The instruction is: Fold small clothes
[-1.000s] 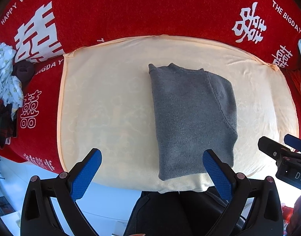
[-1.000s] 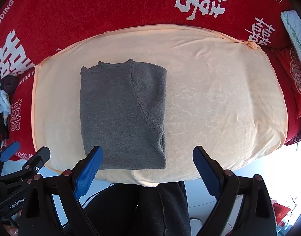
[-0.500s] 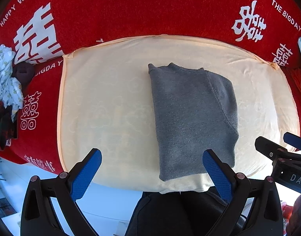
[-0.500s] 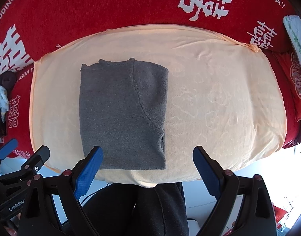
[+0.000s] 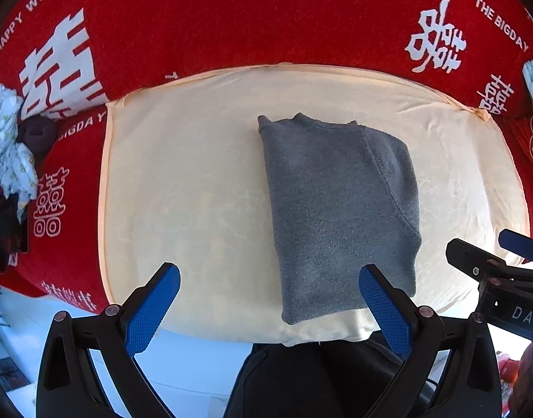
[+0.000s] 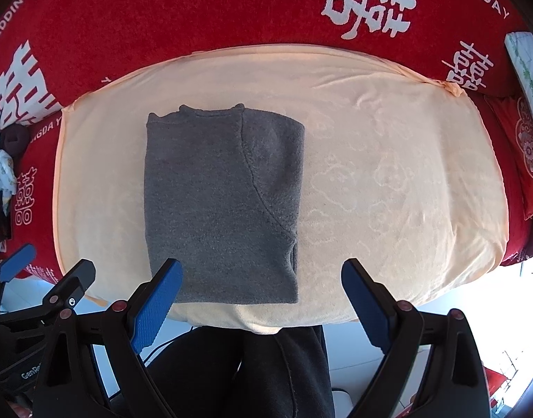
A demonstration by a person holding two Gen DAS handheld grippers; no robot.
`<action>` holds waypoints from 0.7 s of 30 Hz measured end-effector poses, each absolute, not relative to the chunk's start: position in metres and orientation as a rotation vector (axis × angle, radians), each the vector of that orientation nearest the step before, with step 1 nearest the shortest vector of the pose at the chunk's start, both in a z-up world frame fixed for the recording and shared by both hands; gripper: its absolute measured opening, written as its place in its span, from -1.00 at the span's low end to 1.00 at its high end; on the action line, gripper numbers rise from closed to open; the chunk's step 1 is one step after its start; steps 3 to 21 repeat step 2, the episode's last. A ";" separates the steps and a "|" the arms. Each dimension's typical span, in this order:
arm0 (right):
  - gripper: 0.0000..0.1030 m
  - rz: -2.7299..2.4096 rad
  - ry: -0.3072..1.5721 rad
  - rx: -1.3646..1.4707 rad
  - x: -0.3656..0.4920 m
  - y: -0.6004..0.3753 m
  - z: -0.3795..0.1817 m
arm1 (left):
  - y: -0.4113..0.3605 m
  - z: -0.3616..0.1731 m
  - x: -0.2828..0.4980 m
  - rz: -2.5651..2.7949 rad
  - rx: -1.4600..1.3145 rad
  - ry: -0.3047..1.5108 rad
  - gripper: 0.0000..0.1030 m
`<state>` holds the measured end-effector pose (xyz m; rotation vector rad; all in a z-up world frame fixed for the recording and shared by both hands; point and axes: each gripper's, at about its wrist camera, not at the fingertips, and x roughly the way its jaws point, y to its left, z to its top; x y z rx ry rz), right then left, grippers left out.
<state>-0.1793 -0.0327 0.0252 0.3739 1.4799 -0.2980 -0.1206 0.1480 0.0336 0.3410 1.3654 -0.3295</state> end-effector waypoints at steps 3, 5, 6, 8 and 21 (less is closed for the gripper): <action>0.83 -0.302 1.481 0.373 -0.180 -0.033 0.025 | 0.148 0.035 -0.121 -0.337 0.344 1.364 1.00; 0.83 -0.302 1.481 0.373 -0.180 -0.033 0.025 | 0.148 0.035 -0.121 -0.337 0.344 1.364 1.00; 0.83 -0.302 1.481 0.373 -0.180 -0.033 0.025 | 0.148 0.035 -0.121 -0.337 0.344 1.364 1.00; 0.83 -0.302 1.481 0.373 -0.180 -0.033 0.025 | 0.148 0.035 -0.121 -0.337 0.344 1.364 1.00; 0.83 -0.302 1.481 0.373 -0.180 -0.033 0.025 | 0.148 0.035 -0.121 -0.337 0.344 1.364 1.00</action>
